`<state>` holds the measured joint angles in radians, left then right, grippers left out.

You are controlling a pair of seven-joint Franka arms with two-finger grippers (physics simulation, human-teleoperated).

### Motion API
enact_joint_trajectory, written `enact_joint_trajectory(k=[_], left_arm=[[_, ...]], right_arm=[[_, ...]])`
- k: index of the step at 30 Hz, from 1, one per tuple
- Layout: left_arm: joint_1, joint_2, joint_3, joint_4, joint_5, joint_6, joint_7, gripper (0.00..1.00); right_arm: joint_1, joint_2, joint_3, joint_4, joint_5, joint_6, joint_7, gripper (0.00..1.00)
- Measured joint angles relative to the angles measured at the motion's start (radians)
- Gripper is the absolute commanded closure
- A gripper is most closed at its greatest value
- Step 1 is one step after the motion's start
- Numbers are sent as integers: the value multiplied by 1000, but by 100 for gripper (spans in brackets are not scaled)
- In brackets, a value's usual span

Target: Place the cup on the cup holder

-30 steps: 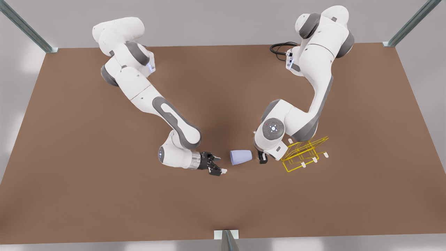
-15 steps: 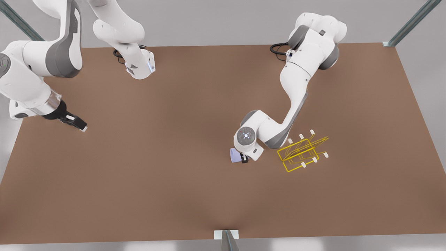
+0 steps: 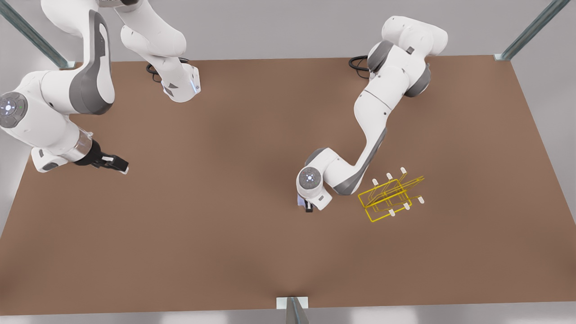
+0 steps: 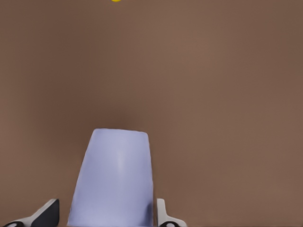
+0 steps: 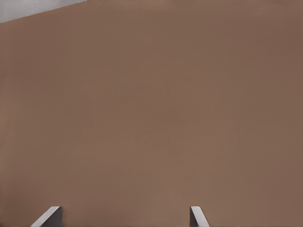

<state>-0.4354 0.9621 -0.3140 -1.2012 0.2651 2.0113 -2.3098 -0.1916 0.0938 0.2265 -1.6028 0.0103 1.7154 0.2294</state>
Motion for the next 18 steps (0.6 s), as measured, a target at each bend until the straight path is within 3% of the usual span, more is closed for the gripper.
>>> enact_joint_trajectory(k=[4, 15, 16, 18], left_arm=[[1, 10, 0, -4, -2, 39, 20, 0], [-28, 39, 0, -35, 5, 94, 86, 0], [-28, 40, -1, -34, 6, 96, 91, 14], [-27, 36, -1, -33, 4, 94, 105, 19]], right_arm=[[108, 57, 13, 28, -11, 111, -13, 0], [86, 58, 14, 20, -26, 248, -35, 0], [88, 59, 14, 20, -26, 252, -36, 0], [89, 59, 14, 19, -26, 257, -38, 0]])
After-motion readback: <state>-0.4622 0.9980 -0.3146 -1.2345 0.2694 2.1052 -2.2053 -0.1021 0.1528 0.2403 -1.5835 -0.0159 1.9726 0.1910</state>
